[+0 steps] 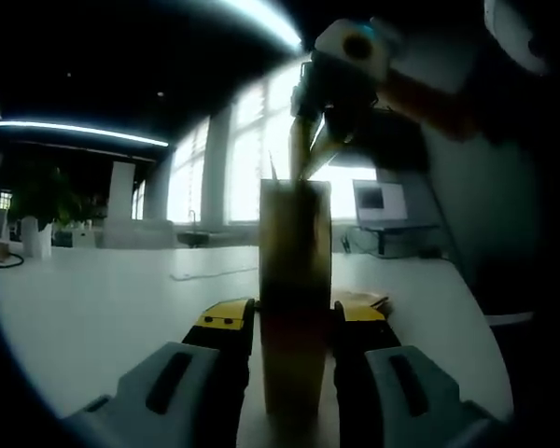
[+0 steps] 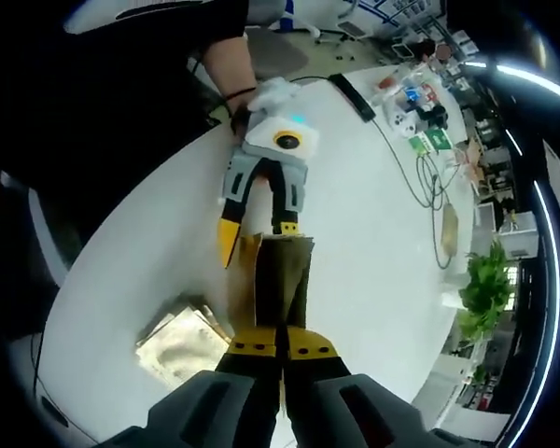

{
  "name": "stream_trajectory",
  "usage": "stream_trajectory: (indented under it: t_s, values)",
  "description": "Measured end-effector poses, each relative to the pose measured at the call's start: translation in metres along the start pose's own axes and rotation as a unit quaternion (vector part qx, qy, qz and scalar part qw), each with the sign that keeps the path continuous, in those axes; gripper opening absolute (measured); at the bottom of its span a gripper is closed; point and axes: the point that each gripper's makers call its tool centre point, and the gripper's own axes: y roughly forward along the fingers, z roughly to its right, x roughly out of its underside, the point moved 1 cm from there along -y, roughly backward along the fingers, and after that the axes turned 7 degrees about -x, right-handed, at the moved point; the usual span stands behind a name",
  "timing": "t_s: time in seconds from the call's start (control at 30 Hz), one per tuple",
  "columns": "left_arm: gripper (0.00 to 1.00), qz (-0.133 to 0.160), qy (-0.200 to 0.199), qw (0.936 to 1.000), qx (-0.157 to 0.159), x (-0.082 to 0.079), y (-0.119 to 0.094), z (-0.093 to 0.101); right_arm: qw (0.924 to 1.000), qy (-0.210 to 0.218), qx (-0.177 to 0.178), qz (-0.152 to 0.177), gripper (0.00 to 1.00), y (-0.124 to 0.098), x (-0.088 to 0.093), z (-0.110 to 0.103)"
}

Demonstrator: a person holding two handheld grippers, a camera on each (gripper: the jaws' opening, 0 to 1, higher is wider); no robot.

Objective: Extract single mask from mask box in order stack masks on table

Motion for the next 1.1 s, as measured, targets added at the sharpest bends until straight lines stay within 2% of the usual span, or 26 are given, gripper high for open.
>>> stream_trajectory:
  t_s: [0.47, 0.7, 0.83, 1.1]
  values:
    - [0.23, 0.009, 0.0, 1.0, 0.002, -0.005, 0.0, 0.002, 0.9974, 0.01, 0.071, 0.008, 0.0, -0.028, 0.0, 0.008]
    - [0.21, 0.008, -0.003, 1.0, 0.003, -0.006, 0.0, 0.004, 0.9914, 0.025, 0.128, 0.013, 0.0, -0.038, 0.0, 0.002]
    - [0.26, 0.008, 0.004, 1.0, -0.002, -0.006, 0.001, 0.002, 0.9864, 0.026, 0.161, 0.015, 0.0, -0.044, 0.001, -0.001]
    - [0.26, 0.005, 0.003, 0.9999, -0.008, -0.005, 0.001, 0.0, 0.979, 0.038, 0.2, 0.016, 0.0, -0.055, 0.006, -0.003]
